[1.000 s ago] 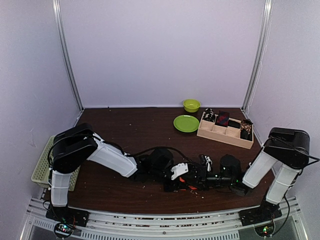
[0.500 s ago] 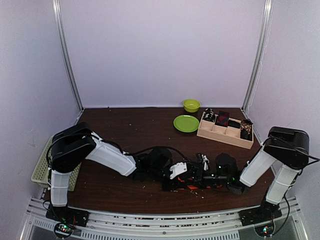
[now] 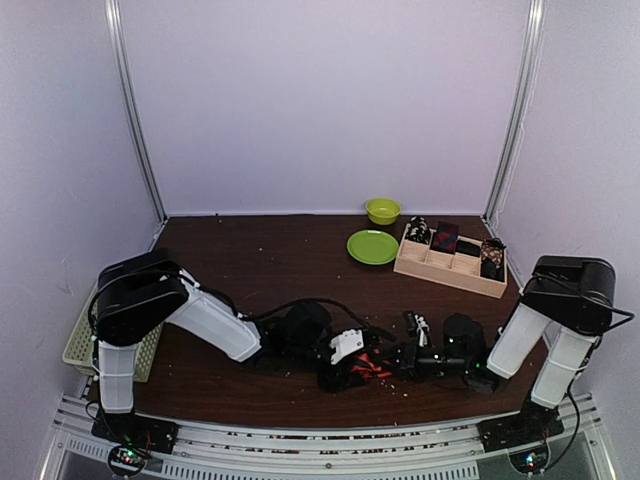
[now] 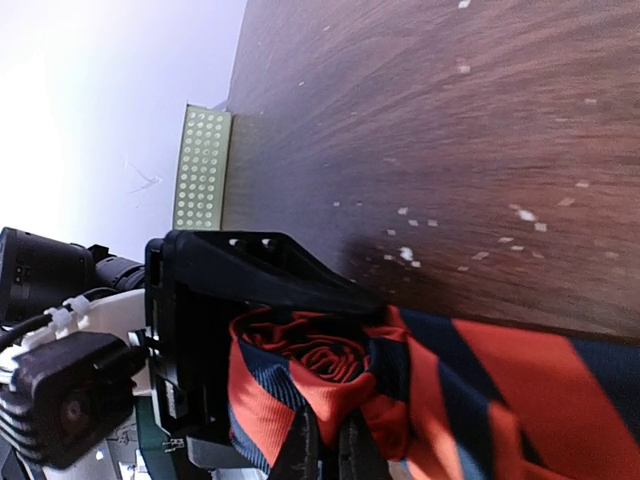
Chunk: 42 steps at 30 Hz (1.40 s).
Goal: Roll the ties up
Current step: Roll the tie at the center of the board.
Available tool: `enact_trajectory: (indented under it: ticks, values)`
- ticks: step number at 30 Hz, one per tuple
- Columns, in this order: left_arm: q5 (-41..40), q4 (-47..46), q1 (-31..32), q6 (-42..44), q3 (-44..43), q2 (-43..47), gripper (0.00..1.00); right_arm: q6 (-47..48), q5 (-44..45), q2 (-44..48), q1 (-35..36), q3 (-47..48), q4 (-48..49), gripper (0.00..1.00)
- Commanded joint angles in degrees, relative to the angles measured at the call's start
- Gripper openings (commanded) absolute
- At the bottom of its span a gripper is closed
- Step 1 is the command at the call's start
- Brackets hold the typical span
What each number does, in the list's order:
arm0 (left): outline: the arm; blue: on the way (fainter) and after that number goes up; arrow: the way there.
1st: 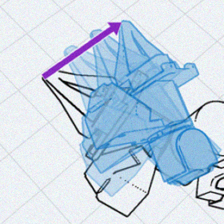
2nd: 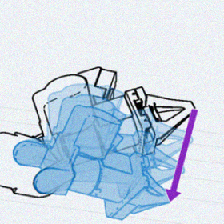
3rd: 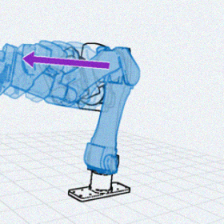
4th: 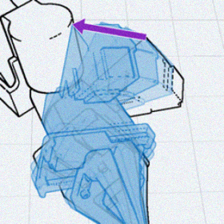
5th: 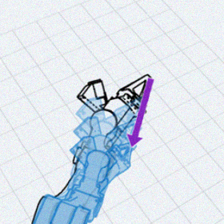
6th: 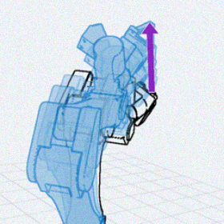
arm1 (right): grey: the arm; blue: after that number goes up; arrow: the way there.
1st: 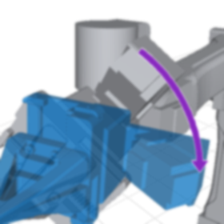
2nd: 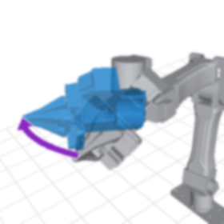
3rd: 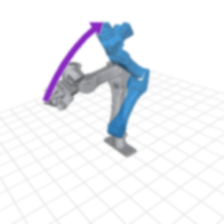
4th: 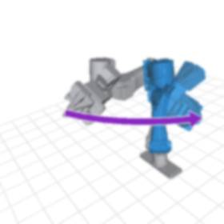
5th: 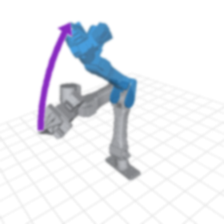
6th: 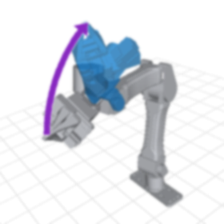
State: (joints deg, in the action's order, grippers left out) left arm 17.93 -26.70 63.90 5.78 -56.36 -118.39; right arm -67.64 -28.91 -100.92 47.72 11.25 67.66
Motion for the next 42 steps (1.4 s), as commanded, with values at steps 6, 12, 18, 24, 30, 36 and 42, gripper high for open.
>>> enact_trajectory:
  ticks: [6,12,18,24,30,36,42]
  values:
    - [-2.35,-11.38,-0.27,-4.66,2.65,-0.93,0.72,5.66,1.31,1.25,-2.53,-1.55,-18.87,0.0]
    - [-1.62,-15.96,-0.27,-8.29,1.48,-3.48,0.72,10.56,3.4,5.31,-2.51,1.76,-32.14,0.0]
    - [1.07,-18.01,-0.18,-12.96,-1.58,-7.46,0.6,13.42,4.41,8.29,-2.46,3.11,-38.04,0.0]
    - [0.33,-2.8,-0.18,-7.29,-2.58,-5.29,0.33,13.8,0.06,12.12,-2.2,3.64,-33.77,0.07]
    - [-1.63,17.48,-0.53,2.41,-3.44,-0.37,0.3,20.11,0.55,24.87,-2.24,7.33,-47.58,0.47]
    - [-1.12,20.96,-0.51,3.64,-5.03,-0.8,0.31,17.0,-2.81,25.61,-1.18,9.82,-46.96,0.56]
    - [-1.31,20.32,-0.53,3.02,-4.84,-1.1,0.32,10.92,-4.59,18.45,0.22,10.57,-38.95,0.53]
